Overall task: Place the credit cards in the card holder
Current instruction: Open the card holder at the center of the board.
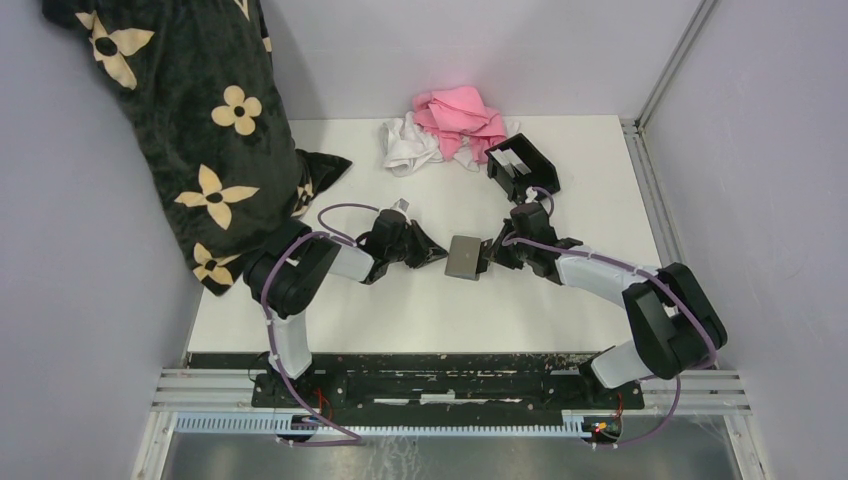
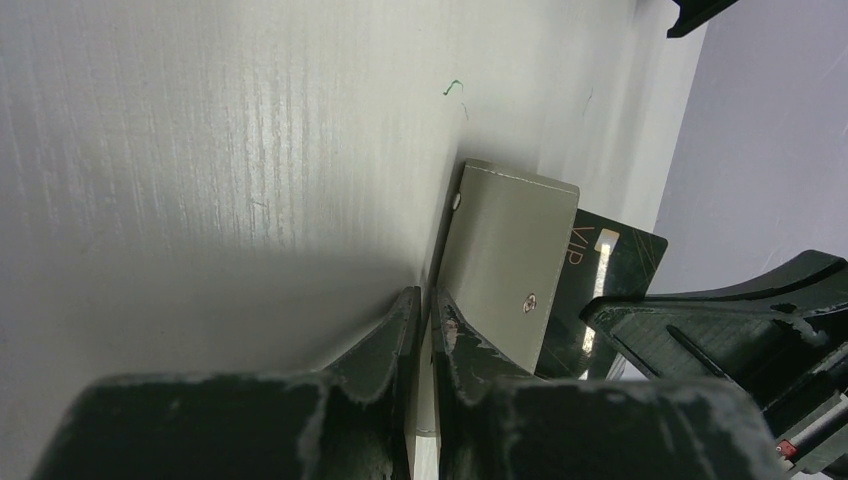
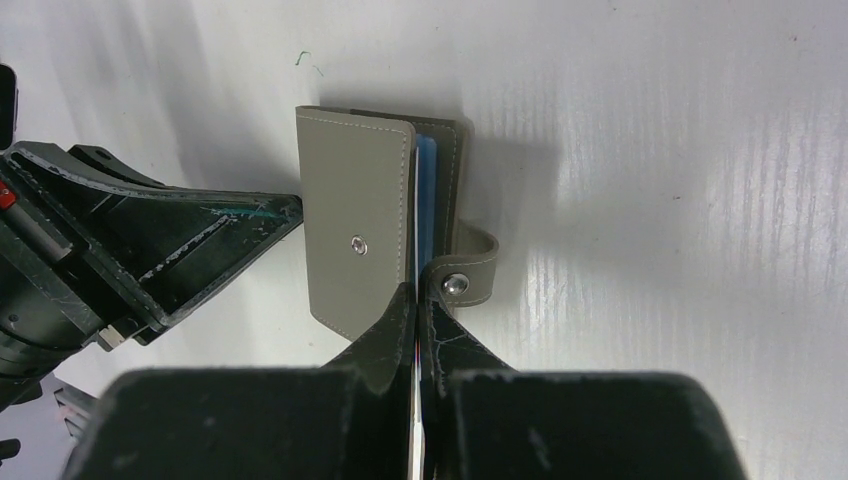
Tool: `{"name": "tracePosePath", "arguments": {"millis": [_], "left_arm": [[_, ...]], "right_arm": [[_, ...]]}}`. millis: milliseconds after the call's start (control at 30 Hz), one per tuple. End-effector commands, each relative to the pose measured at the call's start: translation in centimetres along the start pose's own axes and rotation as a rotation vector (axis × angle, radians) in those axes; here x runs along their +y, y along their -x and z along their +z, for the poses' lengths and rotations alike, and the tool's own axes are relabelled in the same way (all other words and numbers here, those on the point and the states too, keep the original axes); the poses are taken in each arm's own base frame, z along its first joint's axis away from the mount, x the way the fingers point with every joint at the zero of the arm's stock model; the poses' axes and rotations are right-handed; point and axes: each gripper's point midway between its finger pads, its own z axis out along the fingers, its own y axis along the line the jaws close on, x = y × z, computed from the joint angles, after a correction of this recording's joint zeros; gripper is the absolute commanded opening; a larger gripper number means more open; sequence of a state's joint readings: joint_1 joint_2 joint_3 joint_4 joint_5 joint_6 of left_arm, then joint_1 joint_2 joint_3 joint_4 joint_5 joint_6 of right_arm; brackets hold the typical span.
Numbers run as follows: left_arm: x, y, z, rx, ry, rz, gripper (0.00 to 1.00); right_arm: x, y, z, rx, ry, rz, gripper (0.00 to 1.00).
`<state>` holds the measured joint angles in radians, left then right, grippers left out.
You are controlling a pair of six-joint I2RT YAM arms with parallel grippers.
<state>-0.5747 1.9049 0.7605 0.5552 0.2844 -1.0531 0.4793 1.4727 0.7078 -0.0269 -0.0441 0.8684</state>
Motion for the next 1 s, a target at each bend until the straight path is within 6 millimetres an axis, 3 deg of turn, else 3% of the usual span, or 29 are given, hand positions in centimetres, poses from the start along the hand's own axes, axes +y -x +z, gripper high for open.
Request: {"name": "tracePosePath", "arguments": {"millis": [0,967], "left_arm": [[-0.5,0.7,0.7,-0.030,-0.008,0.055,0.14],[1.0,-0.9,0.7,0.000,0.032,0.070,0.13]], "right_arm": [[0.3,0.4,0.5,-0.020,0.025,0.011,0.01],[-0.4,-1.6,2.4,0.031,0.085,0.064,0.01]]}}
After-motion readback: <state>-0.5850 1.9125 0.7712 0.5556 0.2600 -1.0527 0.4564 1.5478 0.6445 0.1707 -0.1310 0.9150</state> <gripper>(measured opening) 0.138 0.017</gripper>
